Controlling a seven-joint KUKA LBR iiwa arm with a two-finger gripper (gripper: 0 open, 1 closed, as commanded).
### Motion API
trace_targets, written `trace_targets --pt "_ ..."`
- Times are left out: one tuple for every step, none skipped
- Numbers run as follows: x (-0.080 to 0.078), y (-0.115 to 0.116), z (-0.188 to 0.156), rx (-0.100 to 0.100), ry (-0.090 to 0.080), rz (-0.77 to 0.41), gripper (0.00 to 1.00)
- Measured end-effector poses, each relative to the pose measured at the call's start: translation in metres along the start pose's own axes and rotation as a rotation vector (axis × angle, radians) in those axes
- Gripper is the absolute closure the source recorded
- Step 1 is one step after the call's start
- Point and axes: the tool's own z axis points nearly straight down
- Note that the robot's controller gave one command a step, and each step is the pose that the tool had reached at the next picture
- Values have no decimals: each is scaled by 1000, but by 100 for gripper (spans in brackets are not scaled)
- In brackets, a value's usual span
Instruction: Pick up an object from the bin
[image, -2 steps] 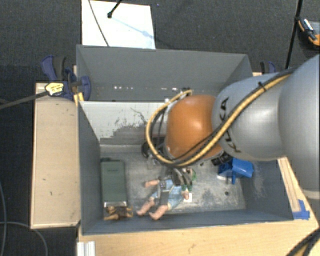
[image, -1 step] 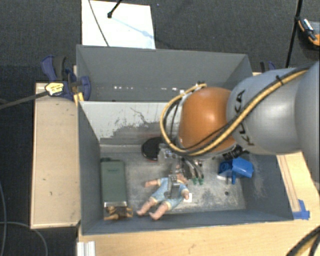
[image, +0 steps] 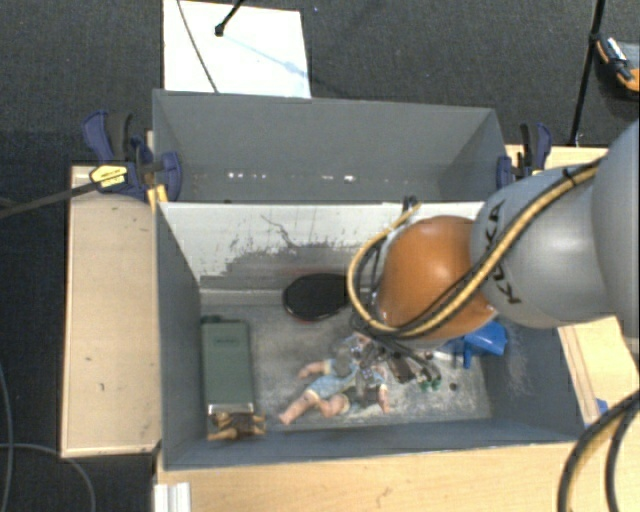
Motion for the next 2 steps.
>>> trace_targets --pt "0 0 0 0 0 2 100" --pt "-31 30 5 4 4 -14 100"
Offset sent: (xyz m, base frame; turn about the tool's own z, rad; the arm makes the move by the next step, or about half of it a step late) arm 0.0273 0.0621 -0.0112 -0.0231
